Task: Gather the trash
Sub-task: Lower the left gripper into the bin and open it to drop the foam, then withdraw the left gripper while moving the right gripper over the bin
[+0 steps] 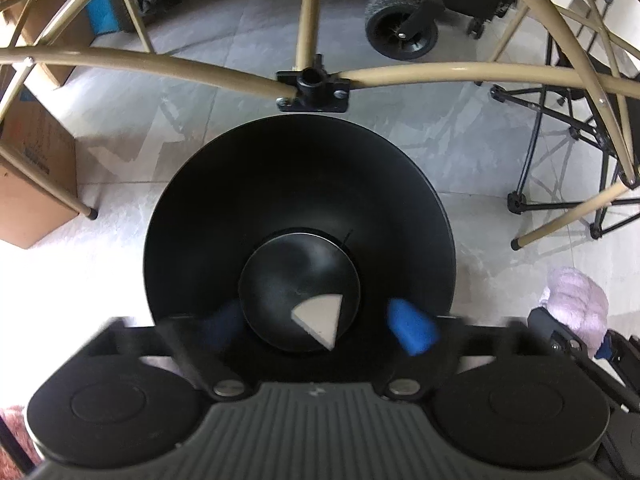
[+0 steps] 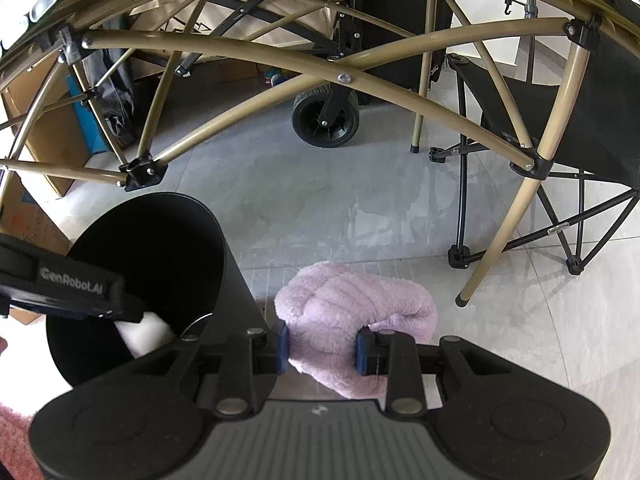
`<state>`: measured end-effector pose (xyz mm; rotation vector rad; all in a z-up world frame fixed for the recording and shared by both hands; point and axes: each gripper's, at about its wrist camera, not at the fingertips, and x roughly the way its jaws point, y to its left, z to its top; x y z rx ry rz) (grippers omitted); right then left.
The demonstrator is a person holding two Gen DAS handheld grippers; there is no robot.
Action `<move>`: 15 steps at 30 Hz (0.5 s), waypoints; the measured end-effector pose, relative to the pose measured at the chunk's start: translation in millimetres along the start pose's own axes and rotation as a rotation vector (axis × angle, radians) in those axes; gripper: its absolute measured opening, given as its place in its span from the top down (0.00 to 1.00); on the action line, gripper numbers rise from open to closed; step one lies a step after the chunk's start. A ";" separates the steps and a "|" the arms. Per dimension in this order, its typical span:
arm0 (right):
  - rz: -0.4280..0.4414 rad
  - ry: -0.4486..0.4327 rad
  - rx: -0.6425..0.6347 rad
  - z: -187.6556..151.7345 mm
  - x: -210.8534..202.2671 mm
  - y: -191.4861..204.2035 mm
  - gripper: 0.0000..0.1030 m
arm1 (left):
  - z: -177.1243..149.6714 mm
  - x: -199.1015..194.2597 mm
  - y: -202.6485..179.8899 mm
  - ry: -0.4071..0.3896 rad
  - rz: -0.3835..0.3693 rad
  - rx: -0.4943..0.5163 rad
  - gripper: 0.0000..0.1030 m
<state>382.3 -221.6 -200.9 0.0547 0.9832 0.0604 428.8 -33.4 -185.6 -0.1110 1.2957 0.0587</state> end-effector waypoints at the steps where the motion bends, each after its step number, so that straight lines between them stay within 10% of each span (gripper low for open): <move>1: 0.001 -0.001 -0.001 0.0 -0.2 0.0 0.72 | 0.7 -0.6 0.1 -0.001 -0.007 -0.006 0.01; 15: 0.005 -0.005 -0.006 -0.7 -2.0 0.7 0.72 | 1.1 5.4 4.7 0.061 -0.029 -0.032 0.00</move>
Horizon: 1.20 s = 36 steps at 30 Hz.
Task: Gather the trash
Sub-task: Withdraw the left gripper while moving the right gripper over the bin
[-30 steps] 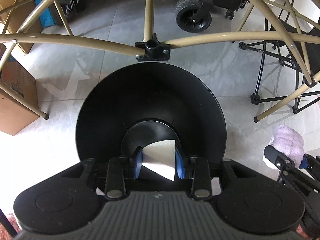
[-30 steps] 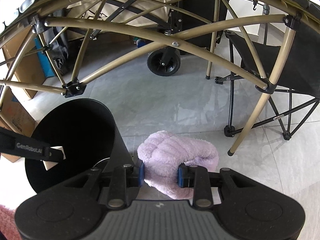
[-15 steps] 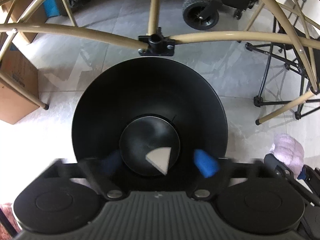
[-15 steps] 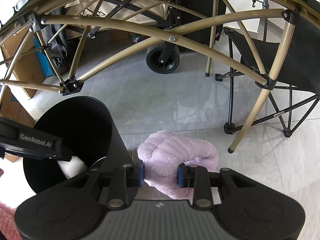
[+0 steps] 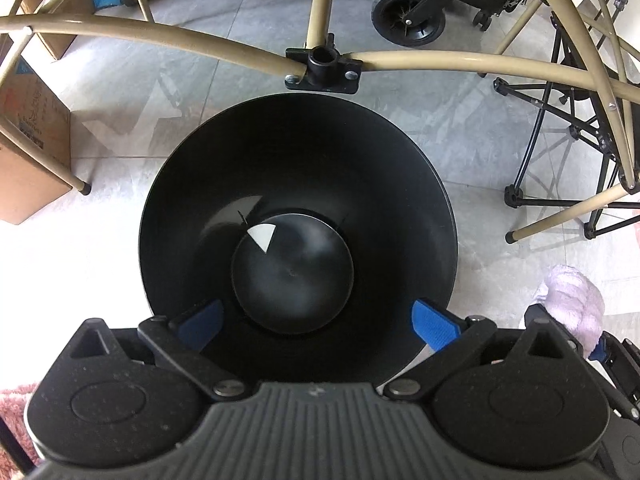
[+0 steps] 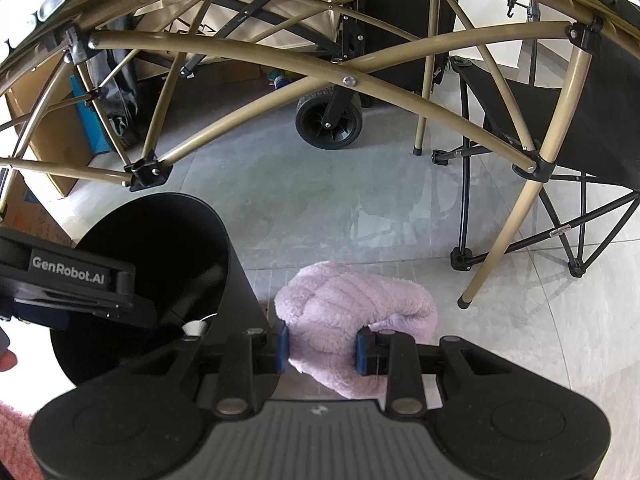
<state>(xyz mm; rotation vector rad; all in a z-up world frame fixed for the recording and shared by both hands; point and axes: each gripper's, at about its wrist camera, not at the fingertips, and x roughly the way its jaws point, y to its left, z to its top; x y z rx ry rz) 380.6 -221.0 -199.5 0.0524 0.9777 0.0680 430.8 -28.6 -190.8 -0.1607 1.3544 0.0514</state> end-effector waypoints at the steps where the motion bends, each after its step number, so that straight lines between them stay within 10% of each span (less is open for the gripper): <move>1: 0.000 -0.001 0.000 0.2 -0.3 0.4 0.72 | -0.2 -0.3 0.4 0.000 0.000 -0.001 0.00; 36: 0.088 -0.066 -0.130 22.9 -31.9 111.1 0.71 | -17.7 -67.3 94.2 -0.217 0.062 -0.047 0.00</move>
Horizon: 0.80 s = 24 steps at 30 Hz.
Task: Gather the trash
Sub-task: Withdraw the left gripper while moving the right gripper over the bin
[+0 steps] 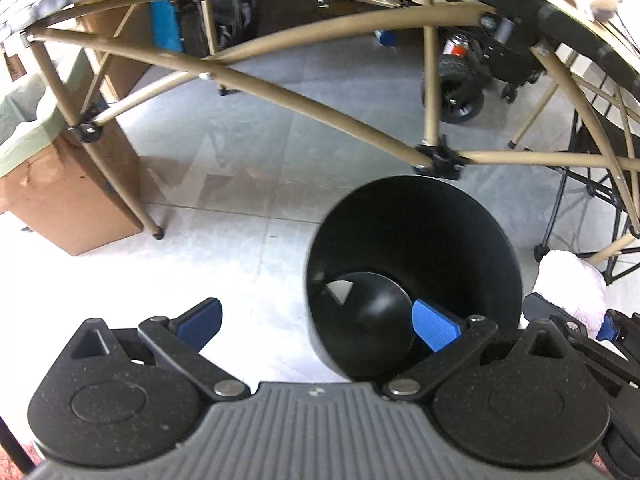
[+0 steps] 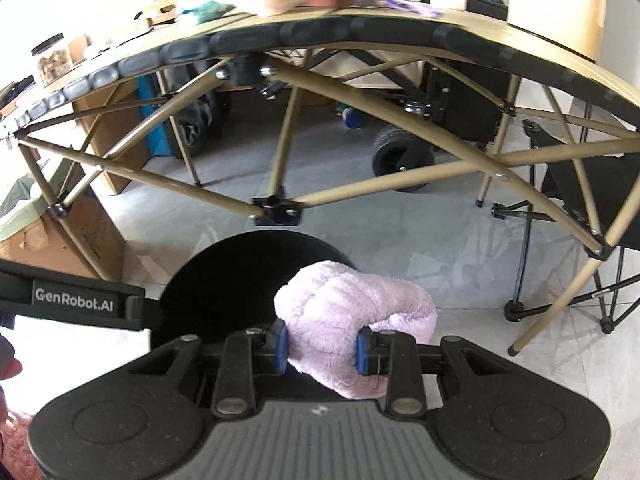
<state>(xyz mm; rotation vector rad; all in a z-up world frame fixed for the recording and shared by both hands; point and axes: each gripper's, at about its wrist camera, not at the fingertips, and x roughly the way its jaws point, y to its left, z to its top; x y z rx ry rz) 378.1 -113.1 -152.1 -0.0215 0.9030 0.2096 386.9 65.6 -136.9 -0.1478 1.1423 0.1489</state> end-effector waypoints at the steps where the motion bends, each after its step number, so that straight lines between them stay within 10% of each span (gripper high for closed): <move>1: 0.006 0.006 -0.001 2.0 1.4 3.7 0.71 | -0.1 0.3 5.5 0.000 0.006 -0.006 0.00; 24: 0.072 0.278 0.066 17.9 59.2 56.3 0.71 | -5.9 20.1 86.6 0.034 0.129 -0.133 0.00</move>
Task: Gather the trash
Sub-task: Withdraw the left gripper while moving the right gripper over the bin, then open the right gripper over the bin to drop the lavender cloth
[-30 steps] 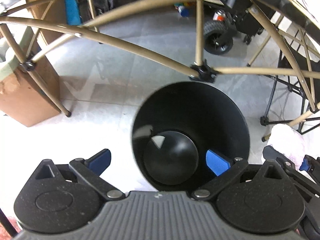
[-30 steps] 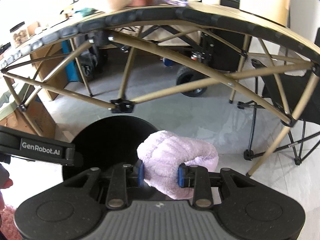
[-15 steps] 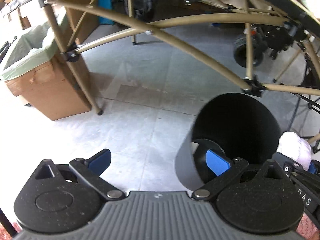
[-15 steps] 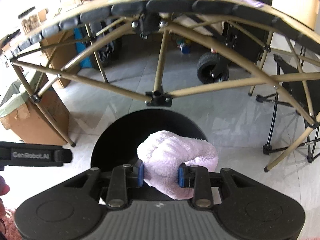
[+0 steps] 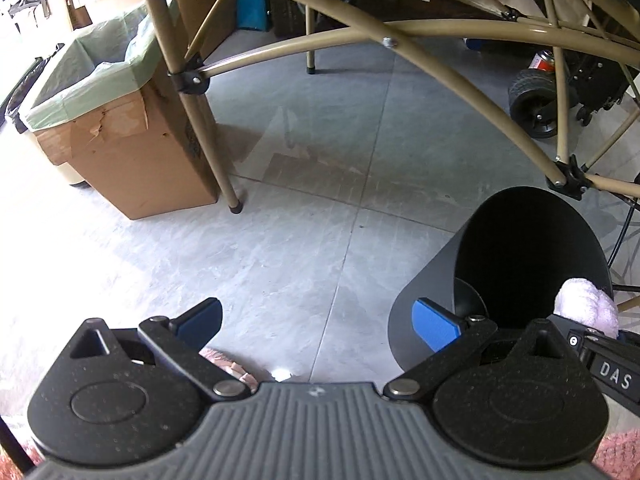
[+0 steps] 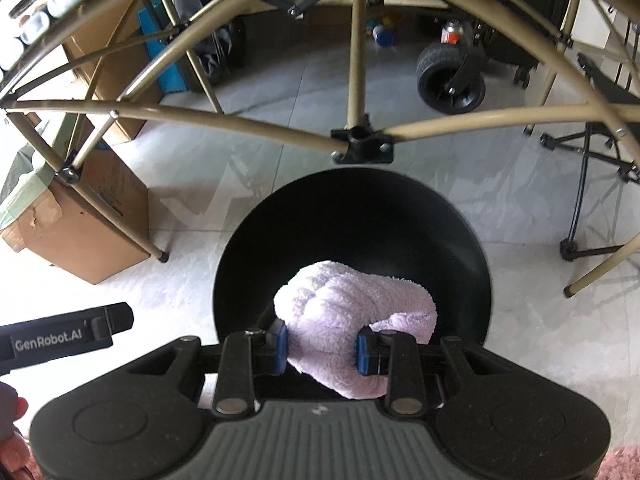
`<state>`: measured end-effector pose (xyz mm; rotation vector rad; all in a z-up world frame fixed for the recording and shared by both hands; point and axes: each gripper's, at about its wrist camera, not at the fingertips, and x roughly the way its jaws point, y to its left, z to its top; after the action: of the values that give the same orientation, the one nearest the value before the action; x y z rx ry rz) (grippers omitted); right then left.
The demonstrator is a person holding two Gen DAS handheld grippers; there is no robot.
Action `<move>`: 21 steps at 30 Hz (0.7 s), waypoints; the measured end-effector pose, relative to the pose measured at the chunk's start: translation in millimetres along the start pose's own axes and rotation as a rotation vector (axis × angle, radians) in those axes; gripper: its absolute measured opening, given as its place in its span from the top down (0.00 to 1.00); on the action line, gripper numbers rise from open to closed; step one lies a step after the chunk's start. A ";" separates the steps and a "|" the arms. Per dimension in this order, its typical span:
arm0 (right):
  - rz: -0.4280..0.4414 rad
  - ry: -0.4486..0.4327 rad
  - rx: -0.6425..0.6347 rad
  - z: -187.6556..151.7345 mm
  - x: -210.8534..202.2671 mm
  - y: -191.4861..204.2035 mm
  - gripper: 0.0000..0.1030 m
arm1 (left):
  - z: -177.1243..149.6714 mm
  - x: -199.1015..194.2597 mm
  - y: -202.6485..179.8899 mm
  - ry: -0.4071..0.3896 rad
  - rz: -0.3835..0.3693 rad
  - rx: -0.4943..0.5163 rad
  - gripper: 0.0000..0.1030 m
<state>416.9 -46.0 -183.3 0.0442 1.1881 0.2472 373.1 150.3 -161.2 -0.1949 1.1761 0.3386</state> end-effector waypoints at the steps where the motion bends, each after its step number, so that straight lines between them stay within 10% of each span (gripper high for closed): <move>1: 0.004 0.008 0.003 1.1 2.8 1.4 0.71 | -0.5 0.4 1.0 -0.001 0.002 0.001 0.00; 21: 0.003 0.084 -0.003 7.4 30.5 11.6 0.66 | -4.6 15.3 14.4 0.031 0.029 0.012 0.00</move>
<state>432.5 -27.5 -206.4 0.0331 1.2711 0.2559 369.2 164.6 -176.6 -0.1736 1.2122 0.3545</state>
